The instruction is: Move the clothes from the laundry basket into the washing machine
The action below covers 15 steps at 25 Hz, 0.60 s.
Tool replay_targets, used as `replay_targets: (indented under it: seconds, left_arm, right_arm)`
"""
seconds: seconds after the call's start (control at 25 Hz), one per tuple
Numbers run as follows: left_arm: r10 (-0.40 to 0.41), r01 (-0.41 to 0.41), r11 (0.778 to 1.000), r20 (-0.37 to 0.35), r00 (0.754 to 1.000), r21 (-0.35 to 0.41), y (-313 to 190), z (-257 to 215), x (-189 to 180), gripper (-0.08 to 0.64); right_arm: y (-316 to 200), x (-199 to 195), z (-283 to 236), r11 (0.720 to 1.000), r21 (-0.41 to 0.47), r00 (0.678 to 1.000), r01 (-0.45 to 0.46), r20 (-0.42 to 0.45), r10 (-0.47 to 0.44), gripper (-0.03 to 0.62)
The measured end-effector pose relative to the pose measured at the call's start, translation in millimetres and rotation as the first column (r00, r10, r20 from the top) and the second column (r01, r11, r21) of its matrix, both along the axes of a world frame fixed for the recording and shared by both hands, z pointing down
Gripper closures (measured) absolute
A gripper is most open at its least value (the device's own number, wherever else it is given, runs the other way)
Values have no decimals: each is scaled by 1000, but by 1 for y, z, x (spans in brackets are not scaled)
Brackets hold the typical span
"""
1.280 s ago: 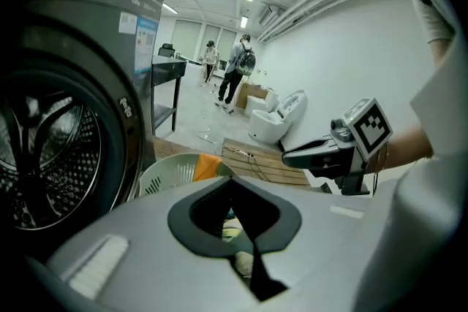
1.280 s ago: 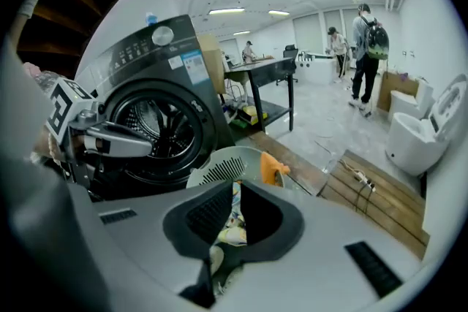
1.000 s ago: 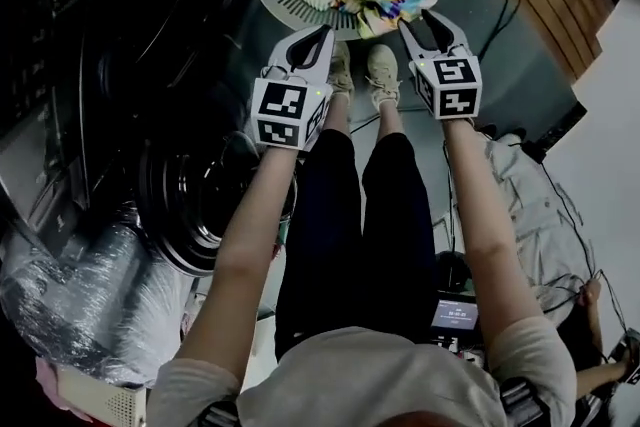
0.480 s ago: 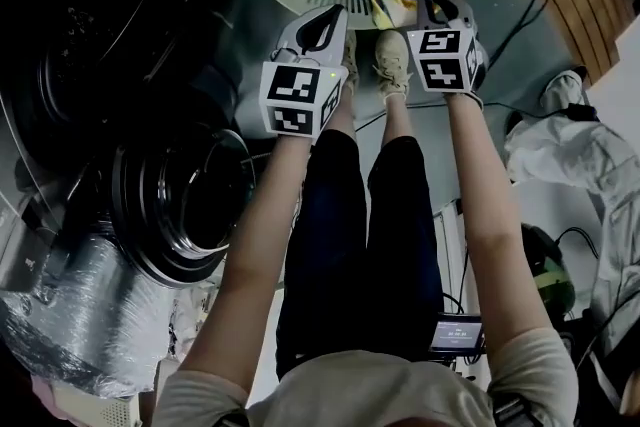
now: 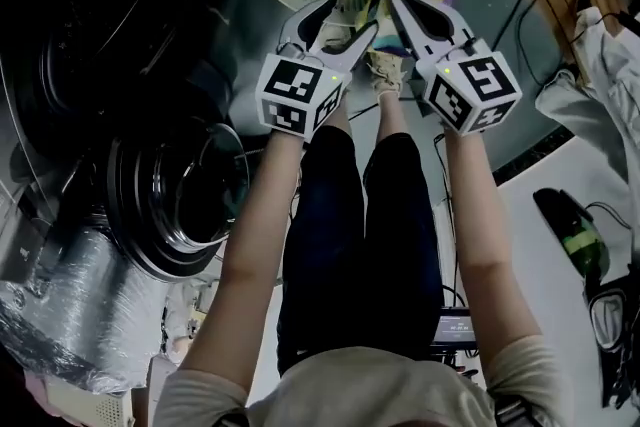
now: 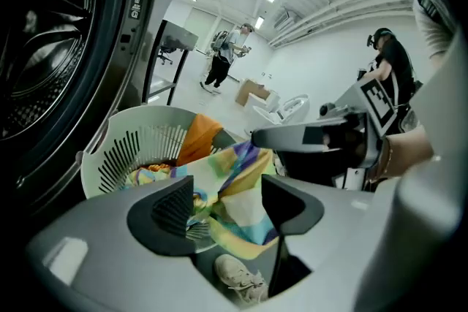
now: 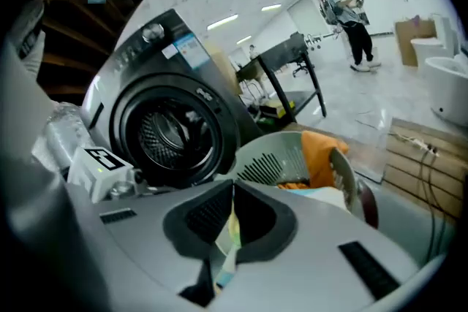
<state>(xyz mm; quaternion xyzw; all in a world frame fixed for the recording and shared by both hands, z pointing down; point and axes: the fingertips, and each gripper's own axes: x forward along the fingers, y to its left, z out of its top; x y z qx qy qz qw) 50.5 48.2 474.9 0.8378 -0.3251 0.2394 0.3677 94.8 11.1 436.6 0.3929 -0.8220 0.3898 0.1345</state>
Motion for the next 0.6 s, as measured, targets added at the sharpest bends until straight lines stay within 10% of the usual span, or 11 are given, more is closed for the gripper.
replay_targets:
  seconds: [0.4, 0.6]
  left_arm:
    - [-73, 83, 977, -56, 996, 196, -44, -43, -26, 224]
    - [-38, 22, 969, 59, 998, 244, -43, -49, -41, 522]
  right_arm:
    - [6, -57, -112, 979, 169, 925, 111, 343, -164, 581]
    - [5, -59, -95, 962, 217, 948, 165, 233, -216, 580]
